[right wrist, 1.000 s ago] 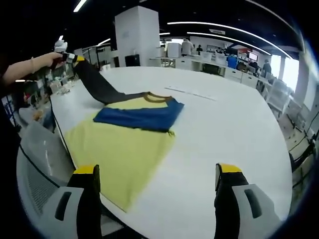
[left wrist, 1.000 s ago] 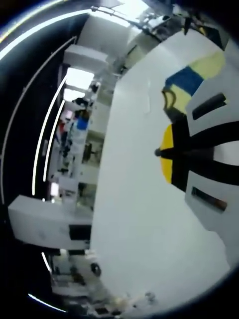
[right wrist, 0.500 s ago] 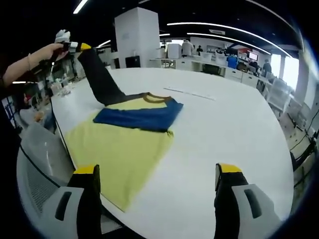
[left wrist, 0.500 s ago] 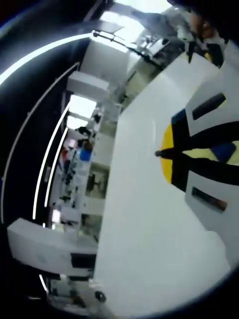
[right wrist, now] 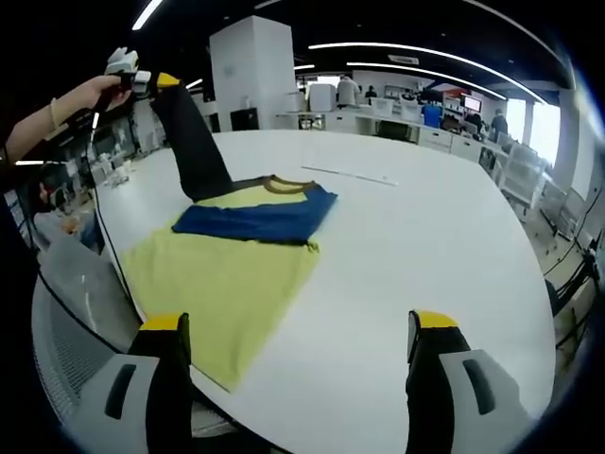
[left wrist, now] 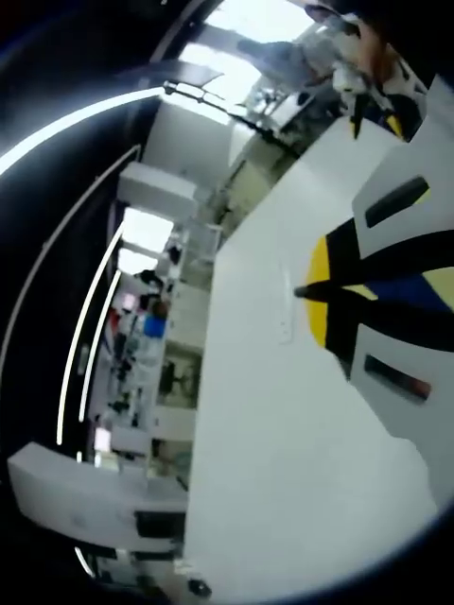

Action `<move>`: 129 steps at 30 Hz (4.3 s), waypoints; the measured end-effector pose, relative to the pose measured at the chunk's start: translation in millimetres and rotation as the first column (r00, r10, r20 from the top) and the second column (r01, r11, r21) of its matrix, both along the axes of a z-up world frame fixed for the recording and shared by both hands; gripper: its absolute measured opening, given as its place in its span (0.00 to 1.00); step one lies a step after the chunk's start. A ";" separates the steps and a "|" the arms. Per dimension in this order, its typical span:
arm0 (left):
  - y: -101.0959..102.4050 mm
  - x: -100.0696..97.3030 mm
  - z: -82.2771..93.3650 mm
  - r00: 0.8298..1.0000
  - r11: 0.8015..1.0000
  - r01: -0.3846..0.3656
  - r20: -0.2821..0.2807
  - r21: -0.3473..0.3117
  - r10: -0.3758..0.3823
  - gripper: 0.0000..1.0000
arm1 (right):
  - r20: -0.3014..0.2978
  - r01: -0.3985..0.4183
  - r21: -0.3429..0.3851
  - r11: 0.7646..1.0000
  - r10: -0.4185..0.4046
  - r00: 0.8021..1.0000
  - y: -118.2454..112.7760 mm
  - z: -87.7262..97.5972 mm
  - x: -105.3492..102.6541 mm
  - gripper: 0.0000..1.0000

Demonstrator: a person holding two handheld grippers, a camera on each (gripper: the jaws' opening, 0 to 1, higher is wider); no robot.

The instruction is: Fold the garment on the visible template until the final outline fits inside the template.

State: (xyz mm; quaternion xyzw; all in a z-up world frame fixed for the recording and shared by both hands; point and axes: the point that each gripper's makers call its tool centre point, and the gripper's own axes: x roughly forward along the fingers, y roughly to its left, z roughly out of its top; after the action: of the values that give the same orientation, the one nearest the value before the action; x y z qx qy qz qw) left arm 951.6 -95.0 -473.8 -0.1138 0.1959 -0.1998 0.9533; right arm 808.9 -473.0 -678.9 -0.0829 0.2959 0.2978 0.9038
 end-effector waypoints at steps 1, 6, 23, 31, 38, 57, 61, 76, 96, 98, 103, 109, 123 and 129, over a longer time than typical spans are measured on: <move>-3.4 0.3 0.0 1.000 1.000 0.006 -0.001 -0.007 -0.006 0.00 | 0.000 0.002 0.000 1.000 -0.002 1.000 -0.8 -0.2 -0.3 0.94; -22.4 2.6 -2.4 1.000 0.999 0.030 -0.008 -0.018 -0.030 0.00 | 0.001 0.001 -0.001 1.000 -0.001 1.000 -1.2 1.4 -1.4 0.94; -74.3 14.4 -42.8 0.992 0.993 0.106 -0.072 0.044 -0.103 0.00 | 0.006 0.013 -0.009 1.000 -0.013 1.000 -12.3 4.5 -3.4 0.94; -86.8 20.1 -62.8 0.987 0.991 0.123 -0.110 0.059 -0.116 0.00 | 0.005 0.030 -0.010 1.000 -0.030 1.000 -18.7 3.9 -7.5 0.94; -99.0 23.8 -78.9 0.982 0.980 0.153 -0.133 0.124 -0.136 0.00 | 0.000 0.040 -0.012 0.999 -0.040 0.999 -22.4 2.4 -10.7 0.94; -130.9 26.7 -117.3 0.966 0.974 0.188 -0.205 0.131 -0.159 0.00 | 0.002 0.071 -0.006 0.997 -0.071 0.998 -34.1 2.5 -15.2 0.94; -137.2 27.6 -124.1 0.964 0.977 0.179 -0.219 0.118 -0.150 0.00 | 0.005 0.071 -0.005 0.997 -0.071 0.997 -35.0 3.1 -14.3 0.94; -168.4 29.3 -144.7 0.951 0.976 0.195 -0.261 0.102 -0.163 0.00 | 0.016 0.061 0.002 0.998 -0.061 0.998 -33.1 7.6 -15.6 0.94; -212.8 24.4 -175.6 0.923 0.964 0.251 -0.322 0.083 -0.213 0.00 | 0.049 -0.052 0.026 0.998 0.051 0.998 -11.7 17.8 -20.7 0.98; -216.8 27.0 -182.2 0.919 0.965 0.249 -0.332 0.081 -0.210 0.00 | 0.057 -0.065 0.024 0.998 0.064 0.996 -10.1 20.0 -19.7 0.98; -226.0 28.9 -191.4 0.915 0.964 0.251 -0.345 0.082 -0.209 0.00 | 0.064 -0.073 0.029 0.997 0.071 0.995 -9.7 22.2 -17.2 0.98; -236.5 30.4 -206.3 0.905 0.968 0.244 -0.373 0.066 -0.203 0.00 | 0.061 -0.075 0.029 0.997 0.073 0.995 -12.3 19.7 -18.6 0.98; -257.4 30.1 -235.8 0.888 0.972 0.229 -0.419 0.053 -0.187 0.00 | 0.044 -0.084 0.033 0.996 0.082 0.996 -16.1 13.7 -21.8 0.98; -265.1 29.7 -246.2 0.879 0.974 0.223 -0.441 0.047 -0.180 0.00 | 0.044 -0.087 0.023 0.996 0.086 0.995 -17.7 13.0 -19.0 0.98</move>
State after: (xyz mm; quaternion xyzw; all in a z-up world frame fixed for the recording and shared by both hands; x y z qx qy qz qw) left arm 981.3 -360.1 -719.9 -0.0883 0.4235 -0.2579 0.8639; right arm 789.8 -490.7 -665.9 -0.0905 0.2688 0.3384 0.8972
